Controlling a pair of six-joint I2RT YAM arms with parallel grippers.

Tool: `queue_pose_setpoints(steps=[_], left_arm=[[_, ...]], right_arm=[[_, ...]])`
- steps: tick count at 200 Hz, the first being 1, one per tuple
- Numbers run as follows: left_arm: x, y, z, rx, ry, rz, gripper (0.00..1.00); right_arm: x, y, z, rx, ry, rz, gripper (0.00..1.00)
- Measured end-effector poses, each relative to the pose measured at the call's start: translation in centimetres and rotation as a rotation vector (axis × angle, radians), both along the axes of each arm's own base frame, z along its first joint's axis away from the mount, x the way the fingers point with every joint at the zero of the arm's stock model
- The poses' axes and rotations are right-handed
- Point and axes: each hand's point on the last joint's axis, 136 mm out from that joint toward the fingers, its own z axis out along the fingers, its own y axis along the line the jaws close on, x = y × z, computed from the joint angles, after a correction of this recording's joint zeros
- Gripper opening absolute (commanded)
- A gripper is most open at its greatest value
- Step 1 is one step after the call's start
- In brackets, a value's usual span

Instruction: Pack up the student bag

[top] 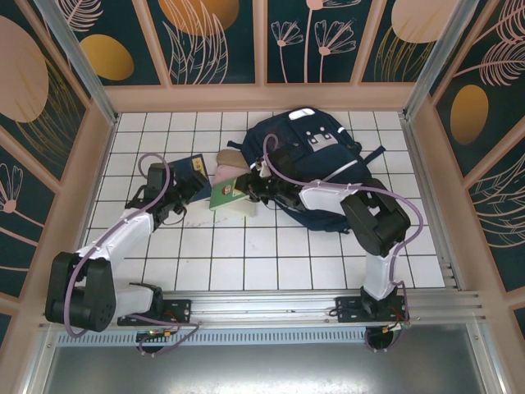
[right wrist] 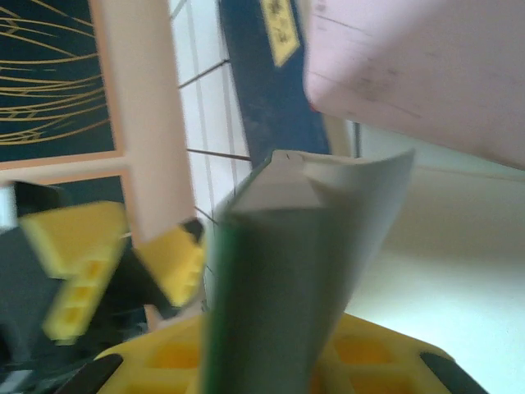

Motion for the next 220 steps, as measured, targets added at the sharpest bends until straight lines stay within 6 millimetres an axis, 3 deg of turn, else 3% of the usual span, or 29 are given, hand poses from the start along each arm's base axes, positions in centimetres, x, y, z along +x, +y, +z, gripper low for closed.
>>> queue_pose_setpoints(steps=[34,84,123,147,192,220], left_arm=[[-1.3,-2.0,-1.5,-0.146,0.046,-0.039,0.84],[-0.6,-4.0,0.4,-0.344,-0.019,-0.056,0.73],[-0.3,-4.7,1.7,-0.437,-0.057,-0.057,0.46],[-0.1,-4.4,2.1,-0.434,-0.071,-0.043,0.29],[0.9,-3.7,4.5,-0.357,-0.153,-0.042,0.04],[0.8,-3.2,3.7,-0.305,-0.140,-0.033,0.00]], right_arm=[[0.2,0.2,3.4,0.055,-0.042,-0.004,0.25],[0.3,0.2,4.8,0.091,-0.035,-0.020,0.25],[-0.1,0.2,4.7,0.128,0.004,-0.024,0.25],[0.0,-0.1,4.6,0.128,0.014,-0.035,0.31],[-0.1,-0.7,4.3,0.095,0.016,-0.040,0.53],[-0.2,-1.3,4.6,0.039,-0.004,-0.042,0.60]])
